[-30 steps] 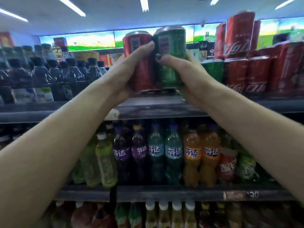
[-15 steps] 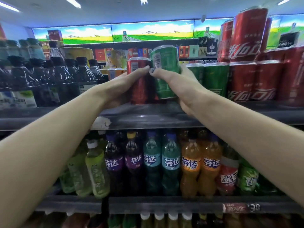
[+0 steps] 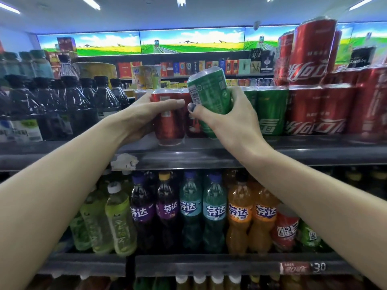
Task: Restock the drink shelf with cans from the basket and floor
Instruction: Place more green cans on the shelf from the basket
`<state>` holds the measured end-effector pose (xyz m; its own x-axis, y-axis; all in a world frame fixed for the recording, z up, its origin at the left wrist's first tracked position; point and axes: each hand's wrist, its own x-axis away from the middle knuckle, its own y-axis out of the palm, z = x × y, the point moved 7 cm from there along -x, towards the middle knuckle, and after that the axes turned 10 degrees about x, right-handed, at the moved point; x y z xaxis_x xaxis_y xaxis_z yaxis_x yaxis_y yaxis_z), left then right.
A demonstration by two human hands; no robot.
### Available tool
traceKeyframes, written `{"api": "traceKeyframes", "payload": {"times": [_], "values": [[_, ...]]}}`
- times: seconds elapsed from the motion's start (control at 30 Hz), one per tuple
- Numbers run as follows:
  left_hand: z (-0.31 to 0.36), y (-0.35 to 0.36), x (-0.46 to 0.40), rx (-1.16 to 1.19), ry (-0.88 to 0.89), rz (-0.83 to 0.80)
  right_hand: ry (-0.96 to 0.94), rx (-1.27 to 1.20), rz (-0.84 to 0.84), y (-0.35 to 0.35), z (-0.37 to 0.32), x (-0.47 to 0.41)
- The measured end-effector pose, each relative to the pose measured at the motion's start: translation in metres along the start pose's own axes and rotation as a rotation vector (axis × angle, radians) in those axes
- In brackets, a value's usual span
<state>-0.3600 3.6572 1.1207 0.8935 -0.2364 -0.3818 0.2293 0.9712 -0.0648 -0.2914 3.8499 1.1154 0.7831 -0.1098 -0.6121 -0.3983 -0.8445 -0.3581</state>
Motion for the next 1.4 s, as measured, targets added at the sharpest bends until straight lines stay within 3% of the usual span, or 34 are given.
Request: {"api": "traceKeyframes", "payload": {"times": [0.17, 0.3, 0.4, 0.57, 0.7, 0.83, 1.07, 1.3, 1.4], "values": [[0.024, -0.011, 0.001, -0.181, 0.08, 0.267, -0.087, -0.051, 0.055, -0.034, -0.016, -0.005], [0.081, 0.018, 0.013, -0.562, 0.521, 0.46, -0.157, -0.019, 0.074, -0.071, -0.035, -0.03], [0.1, 0.075, 0.012, -0.848, 0.705, 0.304, -0.106, -0.033, 0.091, -0.101, -0.036, -0.066], [0.08, 0.15, -0.012, -1.084, 0.619, 0.051, -0.051, 0.101, 0.11, -0.134, -0.023, -0.109], [0.055, 0.17, -0.026, -1.059, 0.581, 0.018, -0.223, 0.311, 0.094, -0.134, -0.03, -0.107], [0.043, 0.172, -0.03, -1.051, 0.626, 0.121, -0.4, 0.454, 0.119, -0.124, -0.039, -0.104], [0.029, 0.17, -0.03, -0.961, 0.672, 0.228, -0.454, 0.655, 0.164, -0.122, -0.043, -0.117], [0.027, 0.169, -0.028, -0.848, 0.694, 0.274, -0.571, 1.074, 0.269, -0.12, -0.048, -0.112], [0.028, 0.172, -0.025, -0.881, 0.732, 0.278, -0.552, 1.137, 0.271, -0.119, -0.038, -0.115]]}}
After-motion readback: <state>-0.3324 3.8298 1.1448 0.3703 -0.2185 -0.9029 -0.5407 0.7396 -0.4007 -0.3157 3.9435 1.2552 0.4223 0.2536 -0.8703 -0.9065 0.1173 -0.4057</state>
